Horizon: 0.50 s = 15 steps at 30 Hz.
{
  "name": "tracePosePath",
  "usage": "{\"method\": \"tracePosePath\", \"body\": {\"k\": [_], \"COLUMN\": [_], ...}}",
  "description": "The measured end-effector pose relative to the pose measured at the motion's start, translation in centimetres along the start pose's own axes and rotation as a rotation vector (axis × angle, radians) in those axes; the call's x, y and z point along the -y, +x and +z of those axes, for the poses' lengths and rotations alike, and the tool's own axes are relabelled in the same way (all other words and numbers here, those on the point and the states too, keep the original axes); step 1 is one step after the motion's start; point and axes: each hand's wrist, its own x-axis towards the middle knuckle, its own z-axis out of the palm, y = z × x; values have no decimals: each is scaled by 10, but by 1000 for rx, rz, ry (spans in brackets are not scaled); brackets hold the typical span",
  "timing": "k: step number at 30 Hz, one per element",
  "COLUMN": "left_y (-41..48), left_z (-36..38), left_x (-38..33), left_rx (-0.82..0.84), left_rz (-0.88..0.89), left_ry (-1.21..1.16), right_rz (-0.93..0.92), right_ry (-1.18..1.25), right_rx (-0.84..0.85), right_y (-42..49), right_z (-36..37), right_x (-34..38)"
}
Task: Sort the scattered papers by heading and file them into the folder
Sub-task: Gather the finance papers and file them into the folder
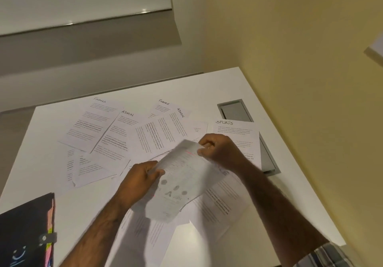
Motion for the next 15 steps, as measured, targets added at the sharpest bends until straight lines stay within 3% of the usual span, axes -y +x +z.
{"method": "tracePosePath", "body": {"k": [2, 4, 7, 10, 15], "left_y": [-7, -14, -22, -29, -45], "left_z": [-10, -19, -21, -16, -14], "left_x": [2, 3, 7, 4, 16], "left_rx": [-26, -67, -158, -200, -234], "left_rz": [-70, -126, -229, -312, -375], "left_ry": [-167, -335, -559, -718, -768], "right_rz": [145, 272, 432, 493, 533], "right_ry": [99, 389, 694, 704, 618], "right_rx": [-26, -14, 111, 227, 117], "right_y": [-1, -8, -23, -36, -38], "right_z": [-2, 4, 32, 67, 90], "right_x": [-8, -16, -26, -23, -7]}}
